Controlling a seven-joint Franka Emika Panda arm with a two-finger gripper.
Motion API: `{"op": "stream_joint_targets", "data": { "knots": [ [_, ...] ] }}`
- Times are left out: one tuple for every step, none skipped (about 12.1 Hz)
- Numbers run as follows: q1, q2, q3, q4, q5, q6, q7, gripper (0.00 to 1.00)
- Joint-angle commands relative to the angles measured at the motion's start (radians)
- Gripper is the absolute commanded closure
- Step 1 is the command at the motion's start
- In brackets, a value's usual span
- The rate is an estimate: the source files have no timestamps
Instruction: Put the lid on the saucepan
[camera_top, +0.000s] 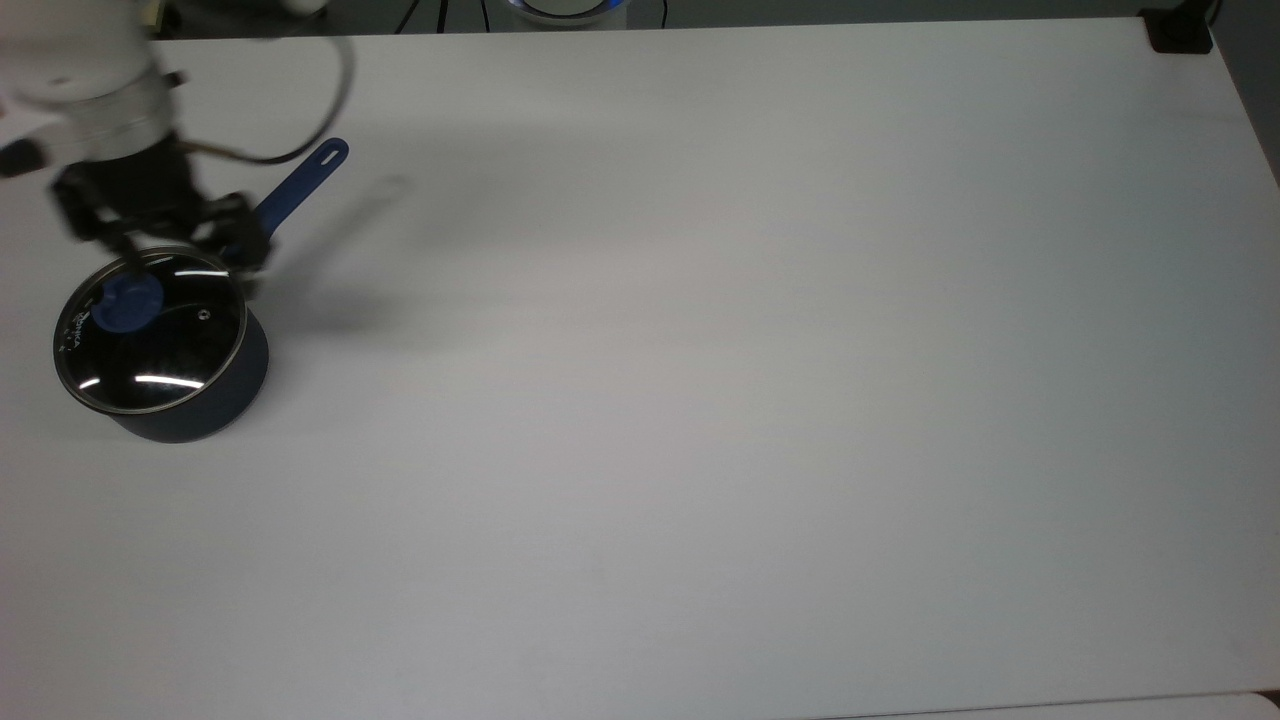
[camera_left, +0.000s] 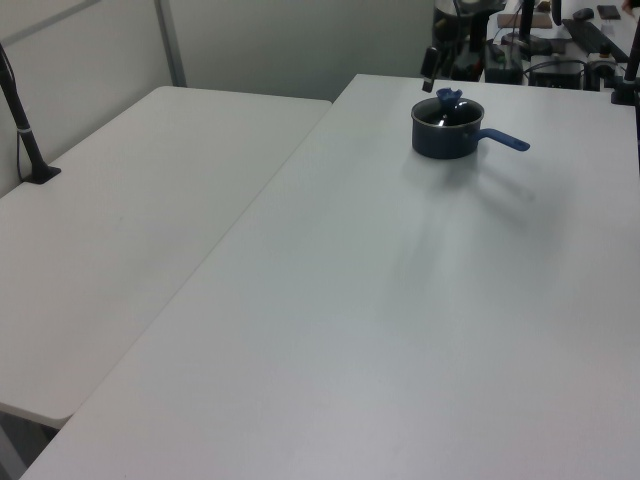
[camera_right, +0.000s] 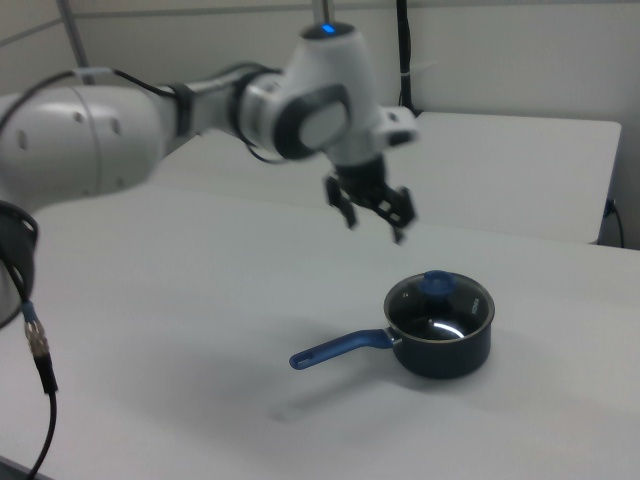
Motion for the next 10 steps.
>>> {"op": "stream_joint_targets", "data": {
  "knots": [
    [0.189, -0.150, -0.014, -0.041, -0.079, -0.235, 0.163, 0.00],
    [0.235, -0.191, -0.014, -0.044, -0.089, -0.310, 0.207, 0.00],
    [0.277, -0.239, -0.014, -0.070, -0.089, -0.355, 0.238, 0.00],
    [0.318, -0.300, -0.012, -0.128, -0.089, -0.367, 0.269, 0.00],
    [0.349, -0.365, -0.014, -0.209, -0.089, -0.354, 0.270, 0.00],
    [0.357, -0.402, -0.012, -0.242, -0.089, -0.354, 0.272, 0.00],
    [0.358, -0.425, -0.014, -0.262, -0.089, -0.352, 0.274, 0.00],
    [0.358, -0.428, -0.014, -0.265, -0.087, -0.355, 0.275, 0.00],
    [0.357, -0.428, -0.014, -0.261, -0.086, -0.361, 0.275, 0.00],
    [0.357, -0.427, -0.014, -0.259, -0.086, -0.363, 0.278, 0.00]
  ]
}}
